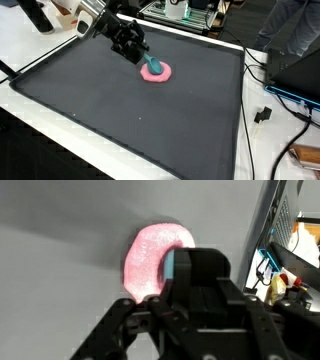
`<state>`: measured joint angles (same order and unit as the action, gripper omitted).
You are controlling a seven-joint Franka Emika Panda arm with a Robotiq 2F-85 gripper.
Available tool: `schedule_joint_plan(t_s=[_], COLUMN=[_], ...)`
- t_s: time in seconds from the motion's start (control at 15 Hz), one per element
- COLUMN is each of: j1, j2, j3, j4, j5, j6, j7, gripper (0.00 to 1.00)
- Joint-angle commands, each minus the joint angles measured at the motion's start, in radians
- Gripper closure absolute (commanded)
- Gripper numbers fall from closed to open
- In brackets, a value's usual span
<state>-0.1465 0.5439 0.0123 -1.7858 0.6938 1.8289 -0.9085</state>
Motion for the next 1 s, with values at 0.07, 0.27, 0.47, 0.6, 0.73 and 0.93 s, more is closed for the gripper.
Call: schedule_joint_plan(t_s=[0.07,0.27,0.47,0.6,0.73,0.93], j1=[0.005,0.021,0.045,0.07,0.093,0.127], j2=[-0.115,-0.181,-0.252,-0.303,-0.351,-0.41], j3=[0.016,0.017,0.017,0.017,0.021,0.03], j4=[-0.065,-0.09,-0.122,-0.145,-0.171,-0.2], j5=[-0.04,-0.064,-0.079,-0.116,-0.142,-0.209], j6=[0.035,0.058,0.105,0.156,0.226,0.316], j7=[-0.016,0.007,0.045,0.093,0.16,0.271], gripper=[0.75,0.75,0.75,0.75,0.75,0.75])
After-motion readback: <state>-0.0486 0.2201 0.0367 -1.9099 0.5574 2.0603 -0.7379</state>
